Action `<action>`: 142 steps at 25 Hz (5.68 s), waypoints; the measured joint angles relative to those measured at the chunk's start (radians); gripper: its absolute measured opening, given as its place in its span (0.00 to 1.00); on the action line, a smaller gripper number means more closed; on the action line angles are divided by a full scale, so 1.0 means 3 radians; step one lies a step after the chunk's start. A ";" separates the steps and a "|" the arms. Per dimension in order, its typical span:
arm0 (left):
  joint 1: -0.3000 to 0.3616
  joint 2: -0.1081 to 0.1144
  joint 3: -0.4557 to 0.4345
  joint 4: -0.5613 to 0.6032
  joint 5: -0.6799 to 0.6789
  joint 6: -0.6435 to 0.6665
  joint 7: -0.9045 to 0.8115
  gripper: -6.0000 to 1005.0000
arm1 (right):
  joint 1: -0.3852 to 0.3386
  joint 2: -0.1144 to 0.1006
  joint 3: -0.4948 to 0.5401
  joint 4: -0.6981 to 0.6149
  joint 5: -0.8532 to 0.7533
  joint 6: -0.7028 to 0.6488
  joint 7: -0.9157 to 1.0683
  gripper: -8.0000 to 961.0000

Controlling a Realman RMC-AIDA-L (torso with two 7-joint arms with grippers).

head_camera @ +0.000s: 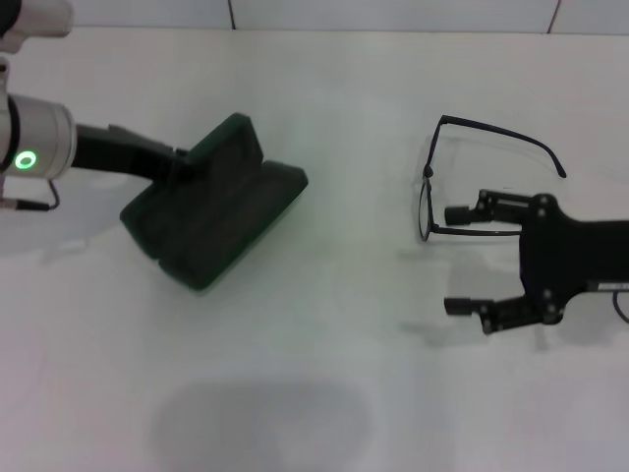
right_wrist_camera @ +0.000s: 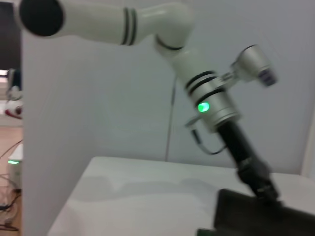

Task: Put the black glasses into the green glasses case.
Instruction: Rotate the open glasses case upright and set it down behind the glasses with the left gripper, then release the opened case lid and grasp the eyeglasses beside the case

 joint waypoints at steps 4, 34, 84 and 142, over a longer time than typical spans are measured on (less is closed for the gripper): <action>-0.0142 0.0003 0.0010 -0.0012 -0.0021 -0.0131 0.0333 0.21 | -0.0029 0.0029 0.0003 -0.0012 -0.0040 -0.0009 -0.0045 0.92; -0.1130 -0.0005 0.0722 -0.0784 0.0091 -0.0158 0.2035 0.23 | -0.0246 0.0081 0.0041 0.0011 -0.0100 0.0048 -0.0116 0.92; 0.0228 -0.0019 0.0510 -0.1696 -0.3771 0.0066 0.2968 0.70 | 0.1268 0.0402 -0.0707 -0.1953 -0.4122 0.1185 0.1987 0.90; 0.0175 -0.0014 0.0429 -0.1857 -0.3781 -0.0068 0.3025 0.70 | 0.1505 0.0399 -0.1485 -0.0941 -0.3512 0.2198 0.1891 0.22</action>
